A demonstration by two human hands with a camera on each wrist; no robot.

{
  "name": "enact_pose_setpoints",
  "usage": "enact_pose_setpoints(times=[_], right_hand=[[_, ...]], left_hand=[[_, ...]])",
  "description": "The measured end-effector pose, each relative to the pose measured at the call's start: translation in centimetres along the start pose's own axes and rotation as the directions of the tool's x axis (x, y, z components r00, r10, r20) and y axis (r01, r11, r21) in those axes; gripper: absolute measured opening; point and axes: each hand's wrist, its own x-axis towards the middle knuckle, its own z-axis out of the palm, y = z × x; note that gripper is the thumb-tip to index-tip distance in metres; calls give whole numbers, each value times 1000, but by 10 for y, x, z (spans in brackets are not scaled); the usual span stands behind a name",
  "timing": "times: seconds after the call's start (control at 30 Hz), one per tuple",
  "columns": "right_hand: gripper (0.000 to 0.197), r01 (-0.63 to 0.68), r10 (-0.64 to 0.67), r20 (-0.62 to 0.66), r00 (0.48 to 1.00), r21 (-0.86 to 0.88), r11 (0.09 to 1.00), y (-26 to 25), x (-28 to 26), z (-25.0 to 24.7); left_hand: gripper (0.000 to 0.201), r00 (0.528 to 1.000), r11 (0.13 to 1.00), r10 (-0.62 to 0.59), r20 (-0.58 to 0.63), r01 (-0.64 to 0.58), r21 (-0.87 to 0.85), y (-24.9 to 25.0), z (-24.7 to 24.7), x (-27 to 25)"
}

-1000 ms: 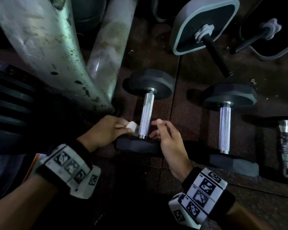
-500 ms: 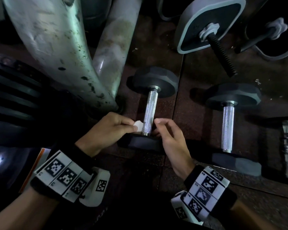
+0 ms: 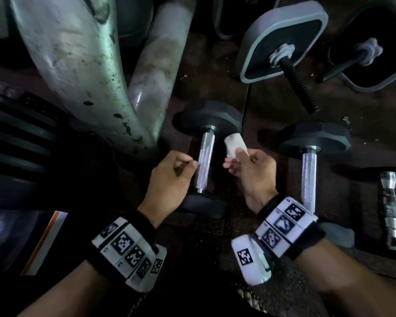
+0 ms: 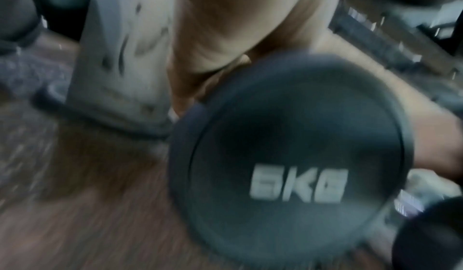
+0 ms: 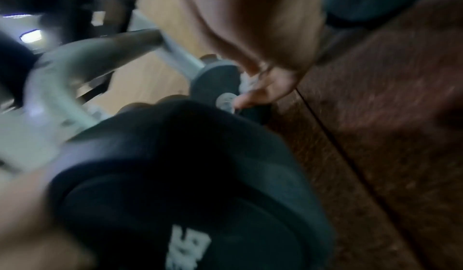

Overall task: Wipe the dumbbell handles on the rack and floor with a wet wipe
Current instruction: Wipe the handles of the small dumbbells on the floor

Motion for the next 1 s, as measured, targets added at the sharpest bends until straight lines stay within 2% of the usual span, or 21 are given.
enact_pose_setpoints(times=[0.1,0.23,0.4,0.5,0.63,0.77,0.9,1.0], right_hand=[[8,-125,131,43,990,-124,984,12,18,17],[15,-65,93,122,988,-218,974,6,31,40],[21,-48,85,161,983,-222,974,2,30,39],[21,23,15,167,986,-221,975,2,29,36],[22,215,-182,139,973,-280,936,4,21,32],[25,384,-353,154,923,-423,821,1,17,30],[24,482,-432,224,874,-515,708,-14,4,34],[26,541,-467,288,836,-574,615,-21,-8,37]], left_hand=[[13,1000,1000,-4,-21,4,3,-4,4,-1],[23,1000,1000,-14,-24,13,-13,-6,4,-2],[16,999,1000,-9,-39,8,-23,-8,4,-1],[18,999,1000,5,-52,-6,-23,-7,5,-1],[17,999,999,13,-46,-15,-42,-7,4,-1],[24,999,997,20,-46,-23,-74,-7,5,-1],[25,998,997,26,-50,-30,-77,-10,7,2],[17,999,997,18,-50,-22,-78,-10,10,2]])
